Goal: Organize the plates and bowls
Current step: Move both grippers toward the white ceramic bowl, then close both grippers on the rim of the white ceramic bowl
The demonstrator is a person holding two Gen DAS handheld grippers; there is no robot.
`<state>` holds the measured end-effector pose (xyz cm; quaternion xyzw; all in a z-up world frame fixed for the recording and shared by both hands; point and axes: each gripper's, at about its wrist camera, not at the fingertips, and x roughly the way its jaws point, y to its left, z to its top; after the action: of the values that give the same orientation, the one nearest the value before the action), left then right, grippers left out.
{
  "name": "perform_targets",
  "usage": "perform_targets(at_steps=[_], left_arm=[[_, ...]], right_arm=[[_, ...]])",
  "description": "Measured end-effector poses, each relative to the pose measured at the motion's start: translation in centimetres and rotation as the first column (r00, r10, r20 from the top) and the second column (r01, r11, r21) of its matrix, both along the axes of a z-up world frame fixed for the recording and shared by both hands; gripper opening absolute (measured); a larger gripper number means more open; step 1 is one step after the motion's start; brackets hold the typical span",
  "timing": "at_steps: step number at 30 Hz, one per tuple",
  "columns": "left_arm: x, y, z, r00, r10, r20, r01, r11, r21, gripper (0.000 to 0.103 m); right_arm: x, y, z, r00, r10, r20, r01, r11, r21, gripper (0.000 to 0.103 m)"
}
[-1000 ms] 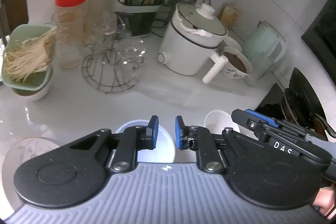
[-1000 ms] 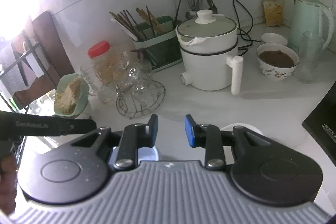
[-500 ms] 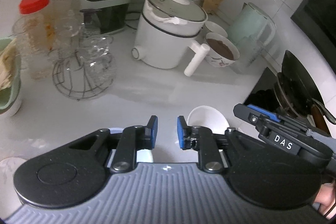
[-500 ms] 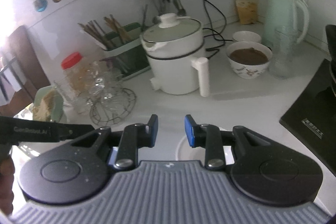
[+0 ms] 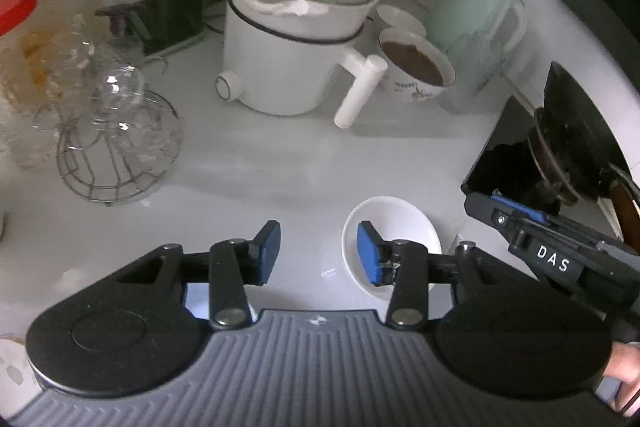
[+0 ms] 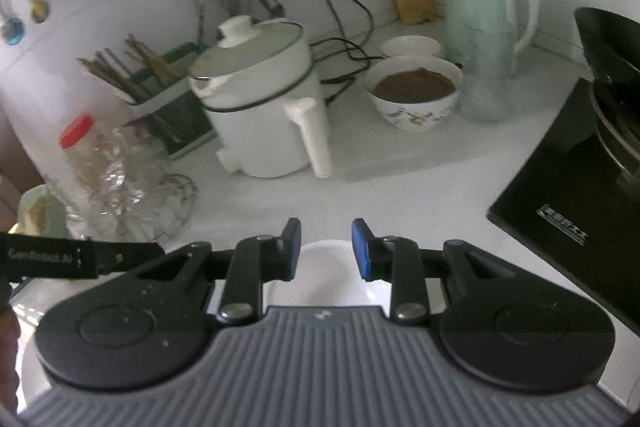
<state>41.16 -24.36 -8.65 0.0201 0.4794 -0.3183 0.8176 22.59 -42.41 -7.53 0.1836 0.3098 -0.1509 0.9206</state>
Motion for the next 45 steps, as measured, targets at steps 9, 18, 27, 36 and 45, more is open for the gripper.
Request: perform_targets(at_steps=[9, 18, 27, 36, 45], left_arm=[[1.8, -4.3, -2.8, 0.998, -0.052, -0.042, 0.055, 0.996, 0.064, 0.048], [3.4, -6.7, -6.5, 0.986, -0.067, -0.152, 0.084, 0.991, 0.106, 0.048], [4.4, -8.1, -9.2, 0.972, -0.075, -0.224, 0.102, 0.988, 0.115, 0.048], [4.9, -9.9, -11.0, 0.963, -0.098, -0.250, 0.139, 0.978, 0.153, 0.031], [4.9, -10.3, -12.0, 0.957, -0.119, -0.265, 0.167, 0.972, 0.167, 0.011]], right_arm=[[1.4, -3.2, -2.3, 0.999, -0.033, -0.038, 0.035, 0.998, 0.057, 0.050], [3.1, -5.6, -6.0, 0.989, -0.021, -0.145, 0.046, 0.984, 0.172, 0.050], [3.8, -5.4, -8.5, 0.971, 0.025, -0.238, 0.035, 0.969, 0.246, 0.047], [4.5, -4.9, -9.7, 0.962, 0.012, -0.273, 0.052, 0.973, 0.223, 0.031], [4.7, -5.3, -10.6, 0.961, 0.016, -0.276, 0.059, 0.964, 0.260, 0.015]])
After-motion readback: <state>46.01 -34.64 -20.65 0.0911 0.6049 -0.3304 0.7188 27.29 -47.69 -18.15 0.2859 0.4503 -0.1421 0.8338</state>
